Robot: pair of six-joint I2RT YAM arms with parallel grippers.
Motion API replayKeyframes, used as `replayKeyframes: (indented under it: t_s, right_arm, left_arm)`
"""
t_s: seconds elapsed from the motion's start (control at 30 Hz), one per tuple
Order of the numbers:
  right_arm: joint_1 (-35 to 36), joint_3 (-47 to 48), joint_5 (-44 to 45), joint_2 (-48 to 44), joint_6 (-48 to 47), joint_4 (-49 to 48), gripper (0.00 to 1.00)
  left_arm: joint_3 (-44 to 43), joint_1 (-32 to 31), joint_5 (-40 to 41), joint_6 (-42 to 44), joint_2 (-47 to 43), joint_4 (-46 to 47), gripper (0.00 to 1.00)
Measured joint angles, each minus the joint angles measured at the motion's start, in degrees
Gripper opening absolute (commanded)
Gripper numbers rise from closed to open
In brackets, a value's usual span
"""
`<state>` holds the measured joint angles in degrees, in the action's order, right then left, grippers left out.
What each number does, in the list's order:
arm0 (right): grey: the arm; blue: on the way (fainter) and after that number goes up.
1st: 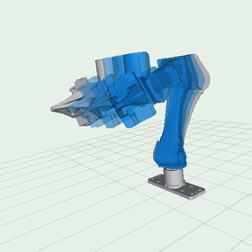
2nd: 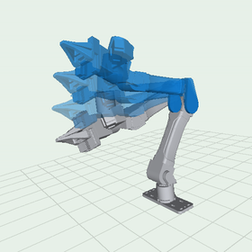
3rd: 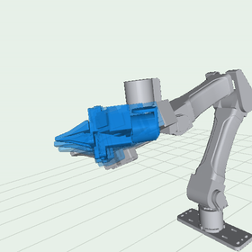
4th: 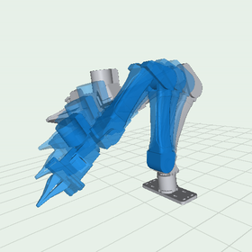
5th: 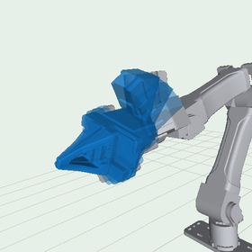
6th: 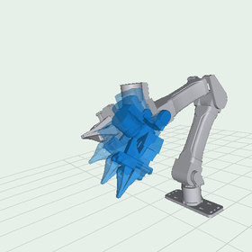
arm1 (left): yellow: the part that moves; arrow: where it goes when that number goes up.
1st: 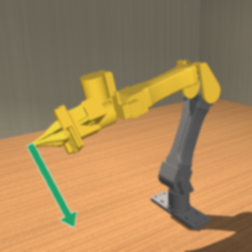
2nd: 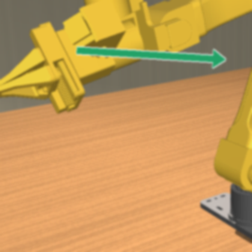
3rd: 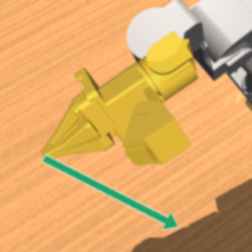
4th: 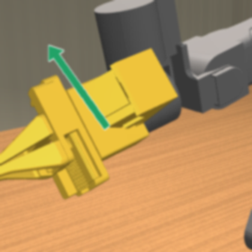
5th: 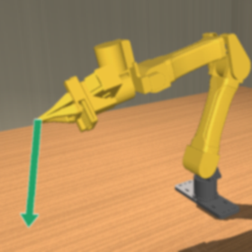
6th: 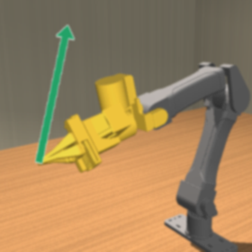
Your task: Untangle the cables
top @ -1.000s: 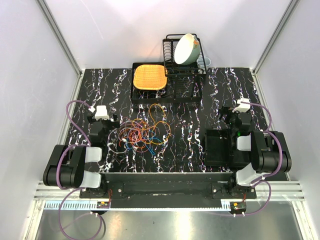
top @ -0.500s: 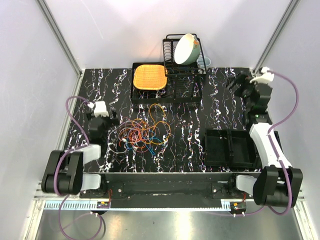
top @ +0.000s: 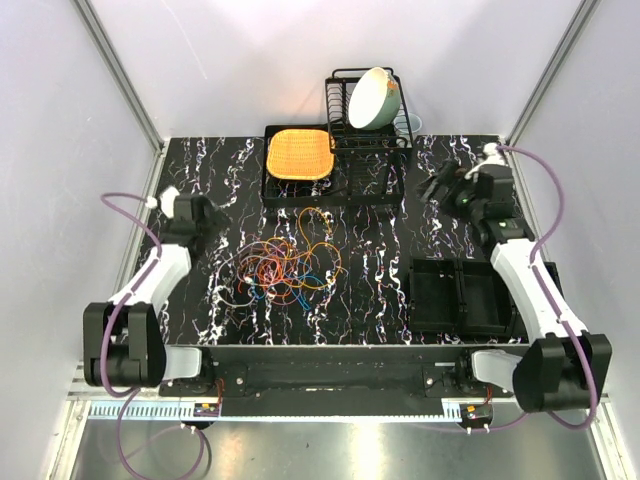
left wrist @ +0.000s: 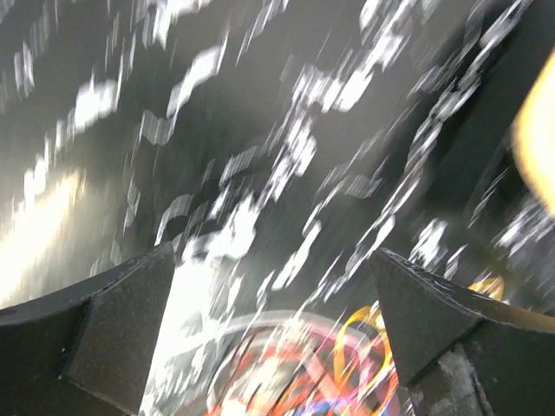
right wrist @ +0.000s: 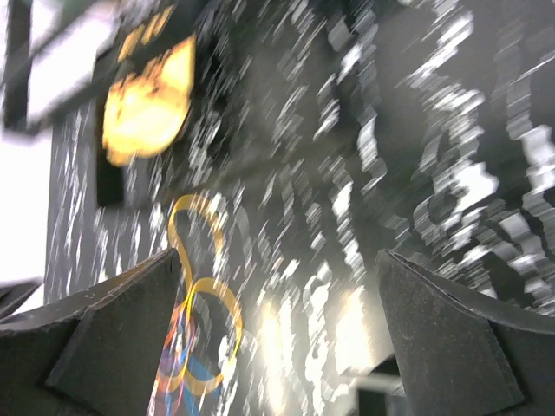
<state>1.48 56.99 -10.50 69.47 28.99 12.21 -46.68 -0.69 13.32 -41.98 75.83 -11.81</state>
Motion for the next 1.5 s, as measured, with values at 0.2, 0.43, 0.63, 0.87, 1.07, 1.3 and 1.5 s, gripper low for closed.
replayKeyframes:
  t_s: [0.2,0.43,0.63,0.87,1.07,1.3,1.5]
  right_arm:
    - [12.5,-0.02,-0.72,-1.25,-0.28,4.7,1.0]
    - [20.48,-0.52,-0.68,-1.2,-0.2,6.25,1.0]
    - [20.94,-1.55,-0.66,-1.29,-0.11,6.82,1.0]
    - [21.05,-2.43,-0.66,-3.1,-0.02,7.65,1.0]
    - [21.05,-2.69,-0.63,-3.8,-0.04,7.69,1.0]
    - [21.05,-2.6,-0.52,-3.8,-0.22,8.48,1.0]
    - [21.09,-1.11,0.87,-4.04,-0.66,10.84,1.0]
  left_arm:
    - [5.2,-5.09,-0.87,-1.6,-5.75,-7.67,0.98]
    - [4.59,-12.94,0.22,-3.15,-6.01,-8.41,0.94]
    - [-1.05,-17.57,2.14,-4.68,0.2,-9.2,0.89]
    - [-4.02,-18.64,3.85,-5.88,6.93,-9.27,0.32]
    - [-5.05,-19.17,5.14,-6.21,7.63,-10.49,0.0]
    - [-16.35,-22.23,5.22,-2.19,7.13,-15.02,0.0]
    - [-39.89,-34.23,1.73,7.02,2.75,-18.34,0.0]
